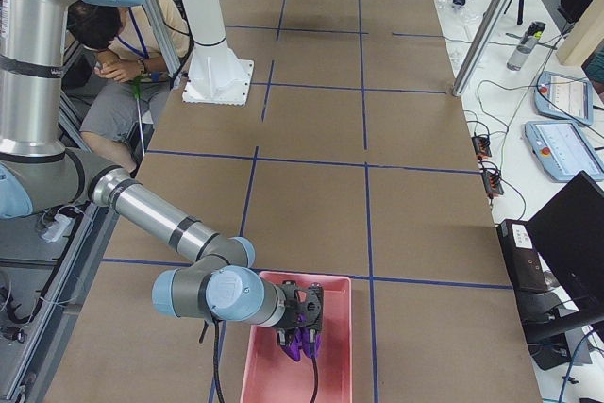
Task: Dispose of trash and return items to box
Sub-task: 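Carry the green bowl with the left gripper into the clear bin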
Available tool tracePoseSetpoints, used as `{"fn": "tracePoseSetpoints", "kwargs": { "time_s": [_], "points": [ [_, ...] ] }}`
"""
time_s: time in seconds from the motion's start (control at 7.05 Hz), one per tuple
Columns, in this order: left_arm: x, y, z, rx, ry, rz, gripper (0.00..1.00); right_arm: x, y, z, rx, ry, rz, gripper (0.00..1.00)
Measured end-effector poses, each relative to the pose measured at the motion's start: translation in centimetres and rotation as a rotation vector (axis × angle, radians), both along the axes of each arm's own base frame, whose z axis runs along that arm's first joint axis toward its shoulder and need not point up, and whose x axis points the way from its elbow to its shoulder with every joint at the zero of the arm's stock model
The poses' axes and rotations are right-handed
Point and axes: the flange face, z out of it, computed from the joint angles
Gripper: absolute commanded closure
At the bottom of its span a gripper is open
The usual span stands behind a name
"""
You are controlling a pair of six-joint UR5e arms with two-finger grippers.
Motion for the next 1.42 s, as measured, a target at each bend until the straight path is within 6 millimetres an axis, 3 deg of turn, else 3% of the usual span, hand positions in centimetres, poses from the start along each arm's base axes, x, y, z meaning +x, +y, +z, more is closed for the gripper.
{"fn": "tracePoseSetpoints", "kwargs": {
  "time_s": [0.28, 0.43, 0.57, 0.85, 0.99, 1.28, 1.42],
  "points": [
    [-9.8, 0.2, 5.5, 0.052, -0.125, 0.015, 1.0, -0.5, 0.2, 1.8, -0.017, 0.05, -0.033, 0.0],
    [-13.6, 1.1, 9.0, 0.065, -0.163, 0.034, 1.0, -1.4, -1.2, 0.7, 0.0, 0.058, -0.055, 0.0],
    [-16.6, 2.4, 12.5, 0.071, -0.199, 0.051, 1.0, -2.8, -3.9, -1.9, 0.026, 0.062, -0.073, 0.0],
    [-20.4, 4.9, 18.7, 0.044, -0.267, 0.074, 1.0, -6.8, -9.7, -9.0, 0.041, 0.033, -0.074, 0.0],
    [-21.0, 6.0, 21.4, 0.012, -0.272, 0.083, 1.0, -8.7, -12.0, -14.1, 0.025, 0.008, -0.068, 0.0],
    [-21.0, 7.6, 26.6, -0.056, -0.259, 0.09, 1.0, -11.2, -14.3, -26.7, -0.03, -0.02, -0.076, 0.0],
    [-21.0, 8.1, 28.3, -0.086, -0.25, 0.091, 1.0, -12.0, -14.3, -31.5, -0.056, -0.025, -0.085, 0.0]
  ]
}}
